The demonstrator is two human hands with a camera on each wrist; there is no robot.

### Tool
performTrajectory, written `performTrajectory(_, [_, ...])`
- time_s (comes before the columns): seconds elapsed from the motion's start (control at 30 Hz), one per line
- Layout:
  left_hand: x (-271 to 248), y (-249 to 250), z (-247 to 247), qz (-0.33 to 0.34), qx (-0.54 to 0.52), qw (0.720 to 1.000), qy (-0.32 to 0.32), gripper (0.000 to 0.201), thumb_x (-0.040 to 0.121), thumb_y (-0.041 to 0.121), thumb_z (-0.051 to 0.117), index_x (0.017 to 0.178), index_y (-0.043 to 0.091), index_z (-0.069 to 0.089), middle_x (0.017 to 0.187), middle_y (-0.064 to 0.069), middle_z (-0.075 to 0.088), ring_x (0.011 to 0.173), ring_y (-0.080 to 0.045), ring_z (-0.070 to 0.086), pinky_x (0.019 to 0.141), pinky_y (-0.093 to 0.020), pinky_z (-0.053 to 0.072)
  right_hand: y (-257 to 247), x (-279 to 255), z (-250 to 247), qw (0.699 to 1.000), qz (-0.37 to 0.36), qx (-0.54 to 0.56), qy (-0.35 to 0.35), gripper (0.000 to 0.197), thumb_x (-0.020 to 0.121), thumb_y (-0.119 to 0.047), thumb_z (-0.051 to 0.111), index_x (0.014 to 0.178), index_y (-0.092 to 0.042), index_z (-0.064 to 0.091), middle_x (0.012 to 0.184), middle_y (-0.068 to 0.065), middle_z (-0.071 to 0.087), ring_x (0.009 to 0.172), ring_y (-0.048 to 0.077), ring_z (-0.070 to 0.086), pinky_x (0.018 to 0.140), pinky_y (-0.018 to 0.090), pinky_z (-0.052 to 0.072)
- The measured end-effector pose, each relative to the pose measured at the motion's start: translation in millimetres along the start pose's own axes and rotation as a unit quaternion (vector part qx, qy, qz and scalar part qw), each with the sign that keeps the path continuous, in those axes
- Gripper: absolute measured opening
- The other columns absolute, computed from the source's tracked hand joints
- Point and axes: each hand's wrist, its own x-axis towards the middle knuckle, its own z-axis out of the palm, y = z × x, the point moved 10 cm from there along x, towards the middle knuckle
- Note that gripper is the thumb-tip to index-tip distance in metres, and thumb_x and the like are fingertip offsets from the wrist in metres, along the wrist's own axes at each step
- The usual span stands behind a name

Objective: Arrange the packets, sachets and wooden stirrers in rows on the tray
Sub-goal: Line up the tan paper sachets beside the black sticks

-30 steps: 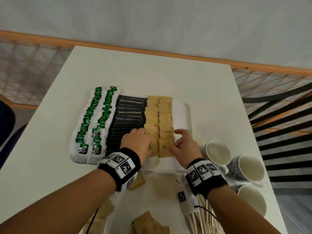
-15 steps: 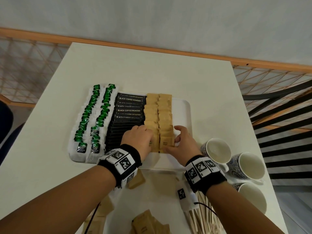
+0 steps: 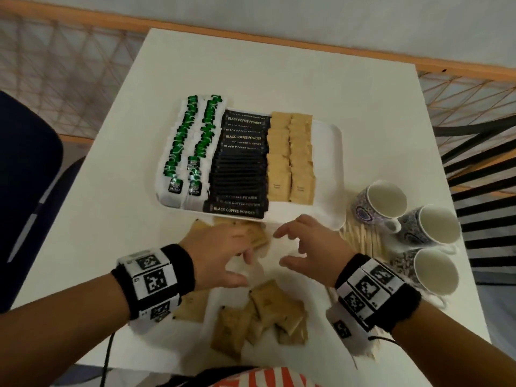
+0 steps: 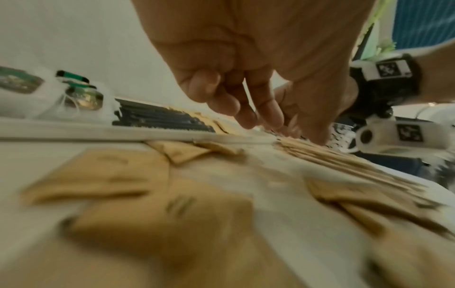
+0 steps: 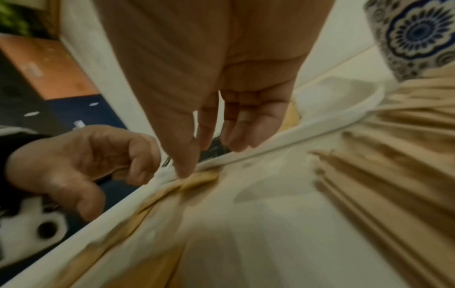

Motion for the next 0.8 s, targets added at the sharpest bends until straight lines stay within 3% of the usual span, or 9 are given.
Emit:
performTrajectory(0.17, [-28, 19, 46, 0.020, 0.067, 0.995, -0.075, 0.075, 0.061, 0.073, 0.066, 0.121, 0.035, 0.043, 0.116, 0.012, 0.042, 0.104, -0.010, 0.043, 0.086, -0.029, 0.042, -23, -42, 55, 0.979, -0.066, -0.147, -0.121, 0.089, 0.068, -0.054, 0.074, 0.140, -0.039, 0.023, 0.131, -0.008, 0.030, 0.102, 0.014, 0.052, 0.076, 0.027, 0.050])
performTrajectory(0.3, [-44, 29, 76, 0.006, 0.148, 0.983, -0.110, 0.091, 0.057, 0.071, 0.070, 0.129, 0.028, 0.033, 0.120, 0.005, 0.040, 0.103, -0.018, 0.043, 0.085, -0.034, 0.041, -22, -68, 86, 0.957, -0.092, -0.227, -0.157, 0.115, 0.060, -0.041, 0.084, 0.142, -0.035, 0.003, 0.133, -0.002, 0.026, 0.103, 0.020, 0.051, 0.071, 0.032, 0.053])
performTrajectory(0.37, [-46, 27, 84, -0.016, 0.152, 0.983, -0.103, 0.089, 0.062, 0.069, 0.069, 0.132, 0.028, 0.031, 0.120, 0.004, 0.040, 0.104, -0.020, 0.045, 0.082, -0.035, 0.039, -20, -69, 93, 0.958, -0.084, -0.227, -0.151, 0.110, 0.063, -0.034, 0.082, 0.140, -0.035, 0.004, 0.130, 0.000, 0.027, 0.099, 0.023, 0.053, 0.069, 0.036, 0.053])
performTrajectory(0.5, [-37, 18, 76, -0.069, 0.079, 0.993, -0.057, 0.073, 0.071, 0.061, 0.068, 0.127, 0.029, 0.035, 0.118, 0.005, 0.039, 0.102, -0.018, 0.050, 0.080, -0.037, 0.048, -26, -55, 92, 0.976, -0.037, -0.173, -0.129, 0.087, 0.073, -0.037, 0.074, 0.141, -0.036, 0.019, 0.128, 0.001, 0.029, 0.095, 0.027, 0.058, 0.071, 0.033, 0.048])
performTrajectory(0.67, [-18, 4, 39, -0.095, -0.009, 0.995, 0.042, 0.058, 0.079, 0.041, 0.070, 0.127, 0.023, 0.042, 0.122, 0.003, 0.039, 0.105, -0.015, 0.050, 0.084, -0.026, 0.043, -36, -21, 73, 0.989, -0.002, -0.129, -0.075, 0.079, 0.078, -0.037, 0.071, 0.142, -0.027, 0.025, 0.126, 0.004, 0.034, 0.096, 0.030, 0.059, 0.076, 0.036, 0.051])
performTrajectory(0.8, [-33, -20, 6, -0.155, -0.025, 0.981, 0.115, 0.069, 0.069, 0.056, 0.072, 0.125, 0.031, 0.042, 0.121, 0.010, 0.037, 0.107, -0.010, 0.047, 0.077, -0.023, 0.039, -35, -6, 57, 0.994, 0.012, -0.104, -0.044, 0.081, 0.073, -0.043, 0.075, 0.138, -0.026, 0.030, 0.125, 0.001, 0.033, 0.099, 0.027, 0.057, 0.079, 0.042, 0.053])
